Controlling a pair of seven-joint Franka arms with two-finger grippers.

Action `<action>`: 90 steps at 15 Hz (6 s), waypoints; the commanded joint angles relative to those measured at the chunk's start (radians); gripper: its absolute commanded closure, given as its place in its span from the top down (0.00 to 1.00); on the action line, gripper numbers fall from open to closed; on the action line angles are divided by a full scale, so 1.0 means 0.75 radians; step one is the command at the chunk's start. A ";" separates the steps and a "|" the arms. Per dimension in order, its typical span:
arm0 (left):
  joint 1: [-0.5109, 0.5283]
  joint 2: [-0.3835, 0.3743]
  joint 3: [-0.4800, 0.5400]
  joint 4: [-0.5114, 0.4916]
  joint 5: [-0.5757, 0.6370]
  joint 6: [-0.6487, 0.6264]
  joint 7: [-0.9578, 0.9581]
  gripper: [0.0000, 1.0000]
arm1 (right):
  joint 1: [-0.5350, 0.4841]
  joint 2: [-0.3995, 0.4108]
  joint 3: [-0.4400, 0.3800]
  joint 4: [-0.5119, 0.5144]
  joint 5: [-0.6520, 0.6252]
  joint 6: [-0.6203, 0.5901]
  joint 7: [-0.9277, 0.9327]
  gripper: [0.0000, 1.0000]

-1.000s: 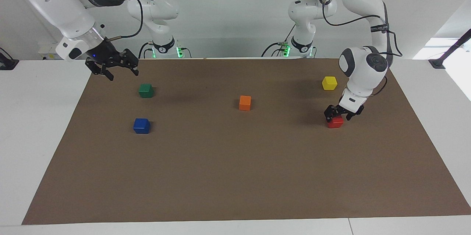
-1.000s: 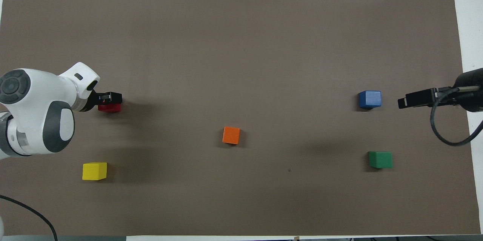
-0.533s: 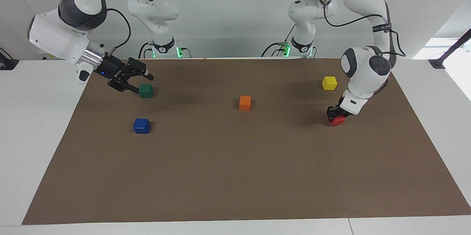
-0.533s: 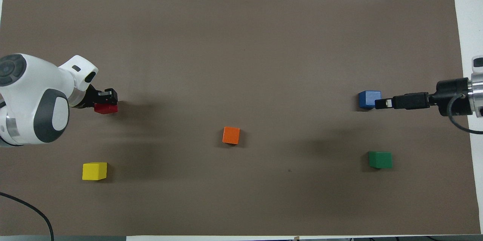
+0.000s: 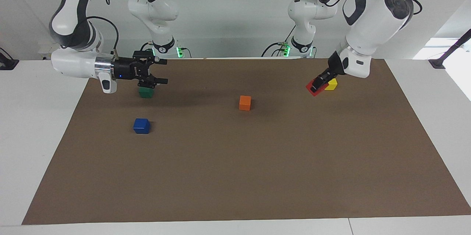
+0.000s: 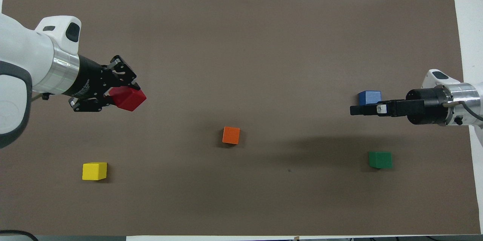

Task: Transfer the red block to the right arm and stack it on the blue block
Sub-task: 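Lift the red cube with the left gripper while the right gripper approaches, then close the right gripper on the red cube held by the left gripper, then open the left gripper and withdraw it while the right gripper holds the cube, then carry the red cube with the right gripper over the blue cube, then lower the red cube onto the blue cube with the right gripper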

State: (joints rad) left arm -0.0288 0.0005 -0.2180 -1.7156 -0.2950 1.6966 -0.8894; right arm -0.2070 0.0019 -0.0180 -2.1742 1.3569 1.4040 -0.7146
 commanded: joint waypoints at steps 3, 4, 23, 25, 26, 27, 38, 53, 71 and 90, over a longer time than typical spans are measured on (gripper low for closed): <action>-0.039 -0.056 -0.053 -0.024 -0.444 0.061 -0.734 0.00 | 0.026 0.242 0.008 -0.075 0.254 -0.390 -0.325 1.00; -0.039 -0.058 -0.057 -0.030 -0.557 0.090 -0.785 0.00 | 0.049 0.275 0.008 -0.081 0.305 -0.468 -0.344 1.00; -0.585 -0.230 -0.125 -0.463 -0.664 0.847 -1.432 0.00 | 0.421 0.544 0.061 -0.132 0.719 -0.737 -0.642 1.00; -0.590 -0.240 -0.127 -0.478 -0.664 0.847 -1.428 0.00 | 0.438 0.542 0.061 -0.132 0.721 -0.739 -0.653 1.00; -0.590 -0.242 -0.127 -0.484 -0.664 0.847 -1.426 0.00 | 0.440 0.542 0.061 -0.132 0.721 -0.739 -0.653 1.00; -0.590 -0.248 -0.127 -0.488 -0.662 0.847 -1.426 0.00 | 0.442 0.542 0.059 -0.132 0.721 -0.735 -0.655 0.92; -0.561 -0.267 -0.120 -0.527 -0.638 0.843 -1.414 1.00 | 0.479 0.531 0.059 -0.132 0.700 -0.702 -0.712 0.00; 0.288 -0.334 -0.118 -0.574 -0.278 0.385 -0.449 1.00 | 0.342 0.488 0.049 0.011 0.531 -0.557 -0.445 0.00; 0.059 0.118 0.165 0.279 0.455 -0.245 0.781 1.00 | 0.168 0.366 0.053 0.749 -1.158 -0.077 0.235 0.00; 0.073 -0.084 0.174 -0.022 0.344 -0.121 0.832 1.00 | 0.254 0.507 0.057 0.725 -1.883 0.380 0.851 0.00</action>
State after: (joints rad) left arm 0.0315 -0.0339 -0.0967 -1.7025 -0.0228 1.5983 -0.2732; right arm -0.0080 0.3663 0.0137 -1.6328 -0.0282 1.6590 -0.0985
